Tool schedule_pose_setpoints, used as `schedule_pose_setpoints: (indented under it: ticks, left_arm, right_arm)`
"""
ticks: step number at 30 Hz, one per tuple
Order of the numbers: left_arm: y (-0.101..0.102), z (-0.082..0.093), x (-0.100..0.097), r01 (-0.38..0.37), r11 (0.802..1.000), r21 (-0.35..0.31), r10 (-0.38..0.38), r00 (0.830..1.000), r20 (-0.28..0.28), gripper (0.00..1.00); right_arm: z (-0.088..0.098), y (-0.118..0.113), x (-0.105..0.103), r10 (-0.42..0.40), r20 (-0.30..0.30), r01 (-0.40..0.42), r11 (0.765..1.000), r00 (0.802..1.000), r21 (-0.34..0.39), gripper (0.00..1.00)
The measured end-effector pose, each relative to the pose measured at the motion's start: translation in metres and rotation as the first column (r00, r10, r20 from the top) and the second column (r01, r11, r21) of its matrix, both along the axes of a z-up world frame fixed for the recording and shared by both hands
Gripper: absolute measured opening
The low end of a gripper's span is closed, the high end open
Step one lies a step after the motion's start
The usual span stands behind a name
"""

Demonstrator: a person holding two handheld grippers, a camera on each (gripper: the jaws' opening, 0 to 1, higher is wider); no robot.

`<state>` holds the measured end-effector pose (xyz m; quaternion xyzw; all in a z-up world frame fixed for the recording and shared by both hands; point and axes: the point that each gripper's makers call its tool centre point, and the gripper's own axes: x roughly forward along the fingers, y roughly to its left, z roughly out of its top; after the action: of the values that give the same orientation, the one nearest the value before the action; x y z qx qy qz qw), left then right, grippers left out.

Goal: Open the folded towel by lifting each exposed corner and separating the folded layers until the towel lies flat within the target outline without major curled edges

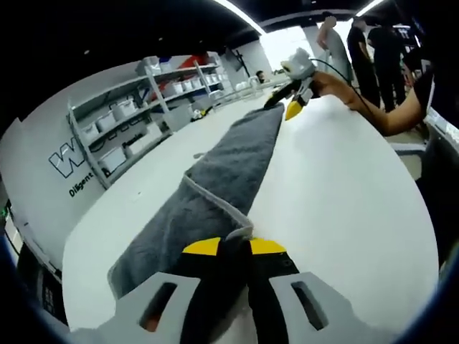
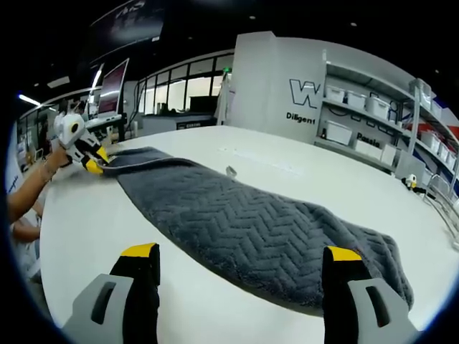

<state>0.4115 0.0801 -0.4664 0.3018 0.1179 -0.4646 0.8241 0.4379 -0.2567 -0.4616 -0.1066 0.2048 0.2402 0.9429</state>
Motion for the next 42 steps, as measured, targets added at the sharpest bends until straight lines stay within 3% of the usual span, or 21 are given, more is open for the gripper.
schedule_pose_setpoints:
  ticks: [10, 25, 33, 36, 42]
  left_arm:
    - [0.015, 0.013, -0.017, -0.002, 1.0, 0.001, 0.002, 0.998, 0.058, 0.09]
    - [0.054, 0.039, -0.037, -0.065, 0.99, -0.121, 0.079, 0.991, 0.108, 0.09]
    - [0.073, 0.033, -0.051, -0.108, 0.986, -0.125, 0.121, 0.987, 0.103, 0.09]
    - [0.078, 0.025, -0.054, -0.128, 0.987, -0.094, 0.137, 0.986, 0.095, 0.09]
    - [0.08, 0.01, -0.055, -0.144, 0.985, -0.096, 0.151, 0.986, 0.069, 0.09]
  right_arm:
    - [-0.002, 0.0, -0.001, 0.0, -0.004, 0.0, 1.0, 1.0, 0.0, 0.95]
    - [0.005, -0.002, -0.001, -0.004, 0.017, 0.004, 1.0, 1.0, 0.021, 0.96]
    - [0.006, -0.003, 0.0, -0.005, 0.016, 0.005, 1.0, 1.0, 0.026, 0.96]
    - [0.006, -0.003, 0.0, -0.006, 0.019, 0.005, 1.0, 1.0, 0.027, 0.96]
    - [0.006, -0.006, 0.003, 0.0, 0.02, 0.0, 1.0, 1.0, 0.012, 0.96]
